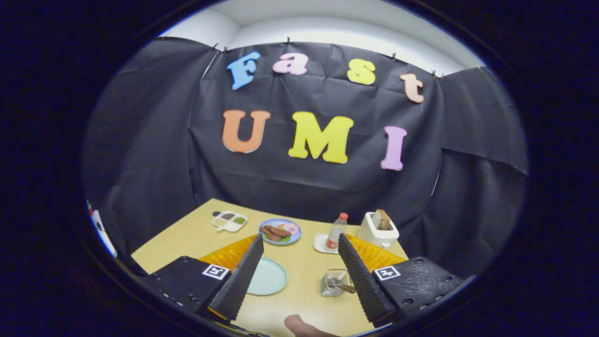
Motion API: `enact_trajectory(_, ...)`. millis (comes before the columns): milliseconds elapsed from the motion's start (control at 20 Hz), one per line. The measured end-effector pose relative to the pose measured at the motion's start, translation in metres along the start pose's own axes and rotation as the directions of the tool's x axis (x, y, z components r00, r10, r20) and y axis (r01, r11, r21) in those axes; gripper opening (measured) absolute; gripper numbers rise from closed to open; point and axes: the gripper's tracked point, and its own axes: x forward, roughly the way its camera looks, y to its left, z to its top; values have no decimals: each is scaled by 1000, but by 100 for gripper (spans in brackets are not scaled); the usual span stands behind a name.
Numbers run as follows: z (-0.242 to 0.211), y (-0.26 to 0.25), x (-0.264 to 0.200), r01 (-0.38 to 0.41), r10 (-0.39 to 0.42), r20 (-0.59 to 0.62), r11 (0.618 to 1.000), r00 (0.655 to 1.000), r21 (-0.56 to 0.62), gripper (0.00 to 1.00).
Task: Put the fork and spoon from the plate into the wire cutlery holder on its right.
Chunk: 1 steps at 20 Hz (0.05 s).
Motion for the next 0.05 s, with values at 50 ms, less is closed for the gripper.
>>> enact_trajectory(50, 10, 0, -9, 24, -24, 41, 1000, 999, 10, 96)
